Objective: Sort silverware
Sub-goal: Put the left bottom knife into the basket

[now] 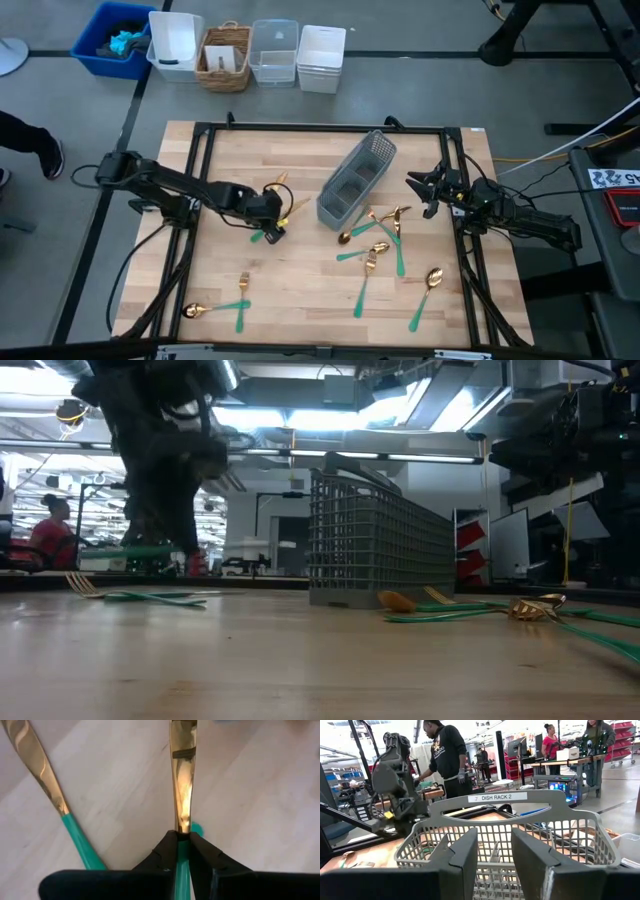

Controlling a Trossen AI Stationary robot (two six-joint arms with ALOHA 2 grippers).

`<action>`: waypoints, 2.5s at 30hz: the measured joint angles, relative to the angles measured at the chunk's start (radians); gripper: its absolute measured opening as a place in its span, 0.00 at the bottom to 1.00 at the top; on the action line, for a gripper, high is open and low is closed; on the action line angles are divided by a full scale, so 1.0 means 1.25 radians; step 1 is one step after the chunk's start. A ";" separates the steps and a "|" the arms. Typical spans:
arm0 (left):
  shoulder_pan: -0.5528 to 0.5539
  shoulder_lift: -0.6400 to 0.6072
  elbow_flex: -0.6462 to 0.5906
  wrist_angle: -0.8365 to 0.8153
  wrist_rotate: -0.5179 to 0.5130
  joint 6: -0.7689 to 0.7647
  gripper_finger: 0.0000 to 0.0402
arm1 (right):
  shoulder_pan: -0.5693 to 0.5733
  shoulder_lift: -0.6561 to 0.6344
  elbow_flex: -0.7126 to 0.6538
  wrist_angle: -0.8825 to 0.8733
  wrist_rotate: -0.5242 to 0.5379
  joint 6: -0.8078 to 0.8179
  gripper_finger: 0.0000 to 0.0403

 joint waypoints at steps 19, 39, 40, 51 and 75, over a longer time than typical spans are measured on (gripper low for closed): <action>0.000 -0.208 0.002 0.310 -0.133 0.151 0.05 | 0.000 0.000 0.000 0.000 -0.001 0.000 0.30; 0.002 0.201 0.003 1.233 -0.178 0.604 0.05 | 0.000 0.000 0.000 -0.067 -0.002 -0.004 0.30; 0.002 0.221 0.003 1.258 -0.178 0.618 0.05 | 0.000 0.000 0.000 -0.068 -0.002 -0.004 0.30; -0.005 0.314 0.003 1.302 -0.177 0.720 0.06 | 0.000 0.000 0.000 -0.075 -0.003 -0.006 0.30; -0.015 0.315 0.003 1.145 -0.177 0.733 0.07 | 0.000 0.035 -0.001 0.084 -0.052 -0.031 0.30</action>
